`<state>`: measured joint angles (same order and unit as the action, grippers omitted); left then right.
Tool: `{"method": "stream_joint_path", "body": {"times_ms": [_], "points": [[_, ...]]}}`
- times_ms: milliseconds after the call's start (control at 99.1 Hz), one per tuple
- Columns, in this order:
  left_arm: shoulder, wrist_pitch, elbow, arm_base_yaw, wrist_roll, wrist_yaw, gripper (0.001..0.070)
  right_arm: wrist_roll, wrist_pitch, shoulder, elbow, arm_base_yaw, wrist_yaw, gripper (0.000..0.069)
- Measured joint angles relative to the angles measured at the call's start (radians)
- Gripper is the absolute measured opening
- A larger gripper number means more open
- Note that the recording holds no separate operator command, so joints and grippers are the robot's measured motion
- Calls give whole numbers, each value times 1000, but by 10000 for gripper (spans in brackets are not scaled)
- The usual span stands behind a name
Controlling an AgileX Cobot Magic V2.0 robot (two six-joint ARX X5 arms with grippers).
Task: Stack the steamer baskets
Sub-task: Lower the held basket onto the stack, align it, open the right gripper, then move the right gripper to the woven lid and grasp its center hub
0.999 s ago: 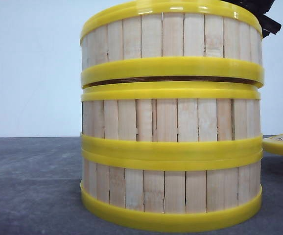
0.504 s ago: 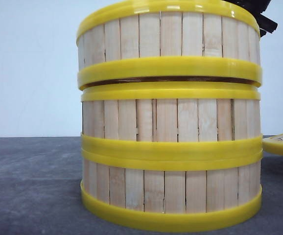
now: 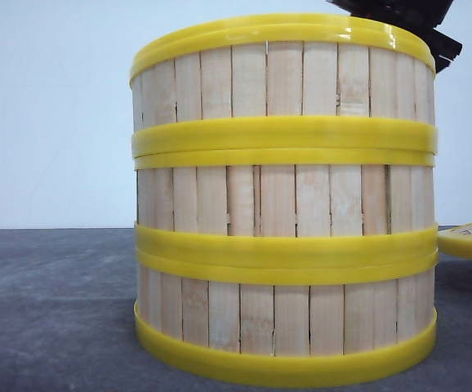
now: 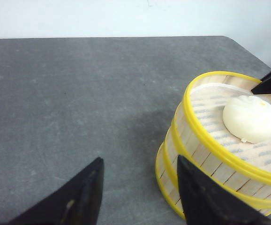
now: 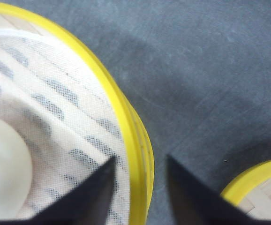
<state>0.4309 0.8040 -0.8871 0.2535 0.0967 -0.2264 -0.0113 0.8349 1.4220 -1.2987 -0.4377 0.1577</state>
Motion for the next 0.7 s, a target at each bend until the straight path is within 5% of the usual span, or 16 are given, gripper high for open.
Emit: {"method": "stream_joint_path", "body": {"times_ms": [192,363,696], "points": [[0,0,0,0,0,0,293,2,-18,-13,0,3,-8,300],[0,-10,0,0,0,0,293,47,-35,-149,0,39,-129,301],[0,-25,0,0,-3,0,293,117,98,-232,-13,252,-184,301]]}}
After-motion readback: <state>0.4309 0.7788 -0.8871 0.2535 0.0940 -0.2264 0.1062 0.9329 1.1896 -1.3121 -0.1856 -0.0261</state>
